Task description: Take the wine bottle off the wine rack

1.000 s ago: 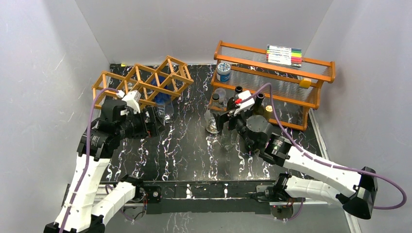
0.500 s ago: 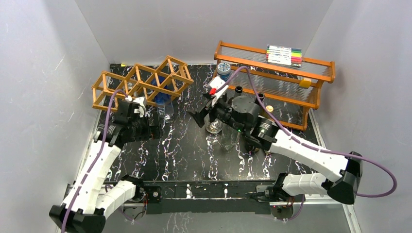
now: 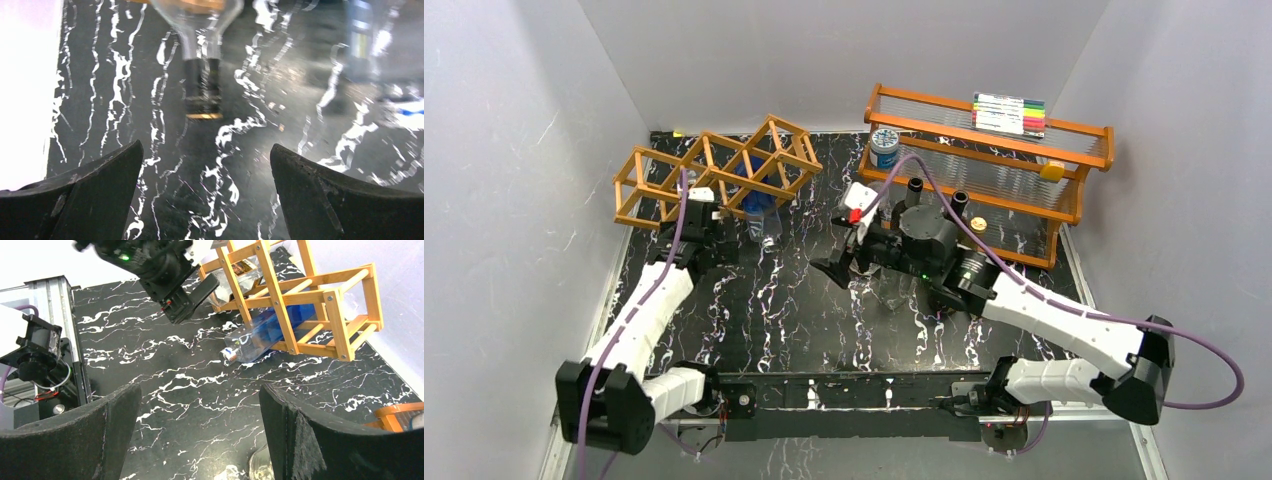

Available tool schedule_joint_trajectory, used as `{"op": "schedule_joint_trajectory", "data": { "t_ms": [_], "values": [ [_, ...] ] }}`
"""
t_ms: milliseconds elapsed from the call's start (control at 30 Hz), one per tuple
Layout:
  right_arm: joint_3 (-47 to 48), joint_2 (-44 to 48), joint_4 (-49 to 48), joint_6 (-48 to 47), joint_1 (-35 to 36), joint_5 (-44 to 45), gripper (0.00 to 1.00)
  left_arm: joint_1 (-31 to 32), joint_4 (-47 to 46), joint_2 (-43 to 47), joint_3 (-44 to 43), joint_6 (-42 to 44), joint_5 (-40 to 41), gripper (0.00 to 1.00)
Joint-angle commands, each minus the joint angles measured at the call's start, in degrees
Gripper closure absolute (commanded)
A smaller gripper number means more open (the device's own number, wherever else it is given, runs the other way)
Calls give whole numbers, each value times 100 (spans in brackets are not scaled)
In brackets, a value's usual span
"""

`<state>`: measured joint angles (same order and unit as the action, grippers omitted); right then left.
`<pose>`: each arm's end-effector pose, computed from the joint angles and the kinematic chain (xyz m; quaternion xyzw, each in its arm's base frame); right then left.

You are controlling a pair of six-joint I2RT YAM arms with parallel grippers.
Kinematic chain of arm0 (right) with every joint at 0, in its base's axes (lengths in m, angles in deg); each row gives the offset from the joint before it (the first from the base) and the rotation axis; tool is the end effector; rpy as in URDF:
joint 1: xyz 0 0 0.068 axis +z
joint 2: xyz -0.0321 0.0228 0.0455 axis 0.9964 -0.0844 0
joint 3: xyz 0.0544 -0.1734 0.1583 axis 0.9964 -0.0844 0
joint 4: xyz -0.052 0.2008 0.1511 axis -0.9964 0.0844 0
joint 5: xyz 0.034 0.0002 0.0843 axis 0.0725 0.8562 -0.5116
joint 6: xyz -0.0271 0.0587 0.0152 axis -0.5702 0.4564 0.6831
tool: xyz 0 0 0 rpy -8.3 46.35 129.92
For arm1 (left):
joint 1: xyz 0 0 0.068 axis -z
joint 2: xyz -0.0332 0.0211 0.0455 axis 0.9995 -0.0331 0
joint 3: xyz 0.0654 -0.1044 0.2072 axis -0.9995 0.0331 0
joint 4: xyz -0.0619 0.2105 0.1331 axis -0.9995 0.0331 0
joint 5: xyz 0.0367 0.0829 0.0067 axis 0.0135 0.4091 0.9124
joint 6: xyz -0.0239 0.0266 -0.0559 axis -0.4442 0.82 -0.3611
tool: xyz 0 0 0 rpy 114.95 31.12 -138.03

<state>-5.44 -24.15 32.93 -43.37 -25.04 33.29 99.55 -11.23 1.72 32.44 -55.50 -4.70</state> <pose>0.1474 0.2640 0.3542 -0.4151 0.5970 0.3367 0.5983 0.2465 -0.0286 0.2412 -0.0770 0.9005 0.1076 0.4143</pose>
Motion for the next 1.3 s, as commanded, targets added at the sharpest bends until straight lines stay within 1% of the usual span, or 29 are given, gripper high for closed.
{"op": "schedule_joint_trajectory", "data": {
  "t_ms": [0, 67, 133, 200, 300, 400, 467, 567, 600, 667, 767, 867, 967, 1033, 1067, 1133, 1167, 1200, 1267],
  "values": [
    [-249, 506, -225, -211, 18, 148, 2, -518, -1094, -413, 63, 356, 492, 2],
    [-351, 616, -237, -232, 15, 277, 2, -668, -1546, -597, 116, 469, 234, 2],
    [-416, 674, -250, -235, 13, 308, 2, -717, -2043, -745, 233, 690, -64, 2],
    [-431, 695, -234, -226, 2, 289, 2, -735, -2405, -942, 298, 795, -196, 2],
    [-432, 701, -226, -199, 4, 261, 2, -792, -2628, -1319, 250, 815, -112, 3],
    [-470, 718, -257, -174, 10, 292, 2, -914, -2792, -1549, 247, 811, -282, 8],
    [-507, 726, -268, -162, 7, 298, 2, -985, -2841, -1610, 247, 806, -424, 14],
    [-516, 724, -255, -131, 13, 310, 2, -1021, -2970, -1610, 381, 821, -480, 28],
    [-516, 724, -247, -129, 9, 315, 2, -1022, -3005, -1611, 441, 833, -486, 31],
    [-511, 730, -242, -127, 4, 335, 2, -1038, -3124, -1612, 581, 862, -488, 34],
    [-494, 683, -251, -121, 4, 358, 2, -1048, -3317, -1612, 756, 969, -534, 43],
    [-412, 599, -203, -120, 14, 351, 2, -1062, -3209, -1785, 678, 994, -523, 49],
    [-358, 547, -205, -111, 13, 347, 2, -1064, -3201, -1686, 718, 975, -498, 55],
    [-357, 533, -221, -97, 11, 351, 2, -1058, -3139, -1665, 731, 895, -427, 63],
    [-354, 530, -231, -94, 7, 348, 2, -1061, -3093, -1664, 740, 841, -377, 65],
    [-370, 526, -241, -75, 12, 338, 2, -1060, -2969, -1664, 728, 675, -255, 81],
    [-371, 513, -242, -62, 5, 338, 2, -1064, -2899, -1664, 714, 598, -229, 87],
    [-371, 511, -250, -64, 8, 336, 2, -1058, -2832, -1664, 700, 536, -212, 90],
    [-371, 496, -251, -60, 11, 320, 2, -1063, -2679, -1499, 675, 373, -160, 91]
  ]
}}
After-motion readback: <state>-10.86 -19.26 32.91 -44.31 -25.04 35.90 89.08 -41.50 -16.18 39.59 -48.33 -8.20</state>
